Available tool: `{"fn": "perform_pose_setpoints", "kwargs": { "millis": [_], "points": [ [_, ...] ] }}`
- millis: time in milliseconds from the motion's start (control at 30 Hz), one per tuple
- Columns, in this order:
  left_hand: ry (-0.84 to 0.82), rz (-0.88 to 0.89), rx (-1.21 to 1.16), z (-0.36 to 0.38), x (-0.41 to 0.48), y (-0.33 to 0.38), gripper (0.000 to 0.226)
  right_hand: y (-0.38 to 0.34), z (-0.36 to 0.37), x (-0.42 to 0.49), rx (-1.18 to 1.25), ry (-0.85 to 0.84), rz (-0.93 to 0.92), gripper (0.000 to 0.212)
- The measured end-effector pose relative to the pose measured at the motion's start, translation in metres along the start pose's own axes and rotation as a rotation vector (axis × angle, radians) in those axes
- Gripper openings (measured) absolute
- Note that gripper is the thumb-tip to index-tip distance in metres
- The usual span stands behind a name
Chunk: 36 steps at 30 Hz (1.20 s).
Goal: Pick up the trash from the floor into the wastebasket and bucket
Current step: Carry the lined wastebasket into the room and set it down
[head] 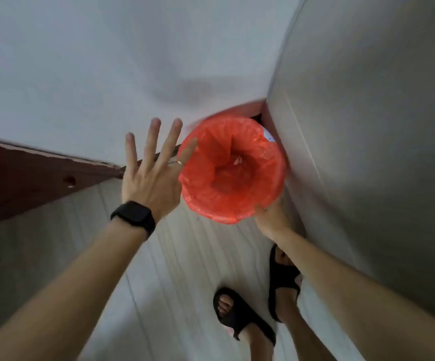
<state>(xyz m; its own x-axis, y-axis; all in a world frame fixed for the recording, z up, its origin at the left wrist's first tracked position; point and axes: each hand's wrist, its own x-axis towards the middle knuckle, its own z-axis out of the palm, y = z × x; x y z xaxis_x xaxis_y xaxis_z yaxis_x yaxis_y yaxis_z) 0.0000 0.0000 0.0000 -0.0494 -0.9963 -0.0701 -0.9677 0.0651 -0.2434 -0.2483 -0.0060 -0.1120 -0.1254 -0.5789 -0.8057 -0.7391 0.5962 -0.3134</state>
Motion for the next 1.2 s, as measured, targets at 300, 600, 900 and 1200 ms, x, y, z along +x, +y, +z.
{"fn": "perform_pose_setpoints", "kwargs": {
  "millis": [300,600,900,1200],
  "points": [
    [-0.015,0.021,0.188,0.002,0.051,-0.06,0.098,-0.016,0.025,0.023,0.309,0.11,0.086,0.063],
    [-0.896,-0.194,-0.451,-0.085,-0.021,-0.024,0.043,-0.06,-0.08,-0.138,-0.253,-0.013,-0.211,0.053],
    [-0.547,-0.902,-0.932,-0.274,-0.227,-0.049,0.075,-0.118,-0.18,-0.36,-0.802,-0.13,-0.646,0.054],
    [-0.235,-1.594,-1.191,-0.414,-0.42,-0.022,0.068,-0.18,-0.168,-0.535,-1.009,-0.287,-1.091,0.032]
  ]
}}
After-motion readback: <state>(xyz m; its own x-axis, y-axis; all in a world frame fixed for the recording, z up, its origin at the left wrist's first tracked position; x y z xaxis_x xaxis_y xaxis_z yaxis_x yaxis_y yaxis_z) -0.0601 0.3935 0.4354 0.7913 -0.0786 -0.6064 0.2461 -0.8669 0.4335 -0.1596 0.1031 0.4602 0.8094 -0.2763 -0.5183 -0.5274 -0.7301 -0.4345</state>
